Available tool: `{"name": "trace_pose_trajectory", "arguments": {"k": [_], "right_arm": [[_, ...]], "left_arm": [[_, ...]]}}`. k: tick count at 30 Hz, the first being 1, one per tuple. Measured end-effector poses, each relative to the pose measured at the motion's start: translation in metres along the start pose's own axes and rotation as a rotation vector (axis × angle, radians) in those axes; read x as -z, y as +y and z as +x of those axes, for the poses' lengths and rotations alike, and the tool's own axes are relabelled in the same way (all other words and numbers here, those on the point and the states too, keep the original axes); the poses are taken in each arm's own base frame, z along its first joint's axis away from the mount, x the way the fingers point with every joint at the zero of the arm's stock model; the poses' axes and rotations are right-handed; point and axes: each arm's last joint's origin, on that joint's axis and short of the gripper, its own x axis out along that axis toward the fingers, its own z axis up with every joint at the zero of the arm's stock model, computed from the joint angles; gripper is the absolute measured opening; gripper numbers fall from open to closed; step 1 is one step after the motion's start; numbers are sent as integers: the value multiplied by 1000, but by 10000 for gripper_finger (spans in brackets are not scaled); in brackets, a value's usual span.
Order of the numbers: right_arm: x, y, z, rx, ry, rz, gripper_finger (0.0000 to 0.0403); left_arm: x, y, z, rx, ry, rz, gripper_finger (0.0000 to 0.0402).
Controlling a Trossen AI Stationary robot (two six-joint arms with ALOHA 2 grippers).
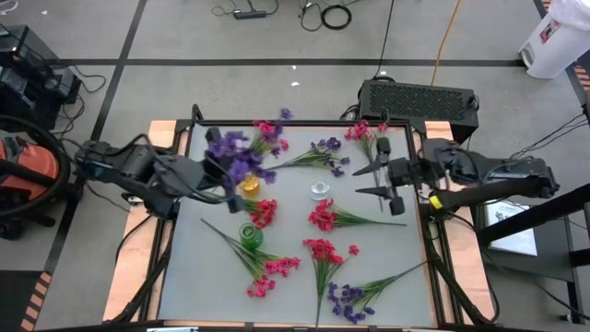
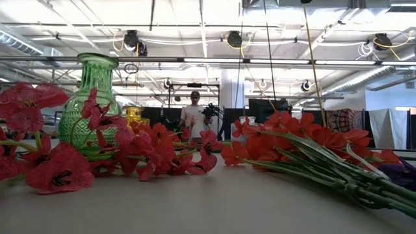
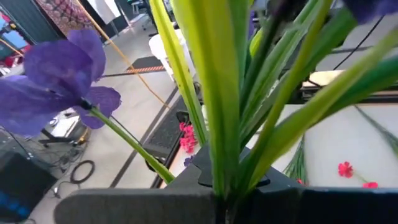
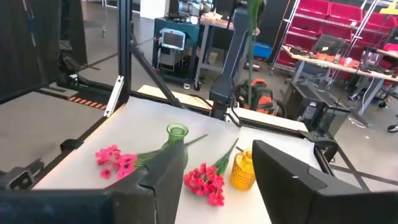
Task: Sort flowers into vase by color
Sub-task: Put the bottom left violet flowers into the yellow vase
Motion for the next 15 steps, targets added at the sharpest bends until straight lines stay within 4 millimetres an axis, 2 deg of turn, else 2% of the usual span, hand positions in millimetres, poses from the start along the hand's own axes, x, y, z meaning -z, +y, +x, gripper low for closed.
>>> {"name": "trace_pose_trajectory", "arguments": {"k": [5, 9, 15], "right_arm": [[4, 4, -23, -4, 18, 2, 183], [22, 8, -31, 23, 67, 8, 183], [51, 13, -33, 53, 131, 22, 183]], "left_arm": [[27, 13, -12, -30, 20, -46, 12], [54, 20, -19, -71, 40, -68, 12], [92, 28, -27, -87, 36, -91, 12]]}}
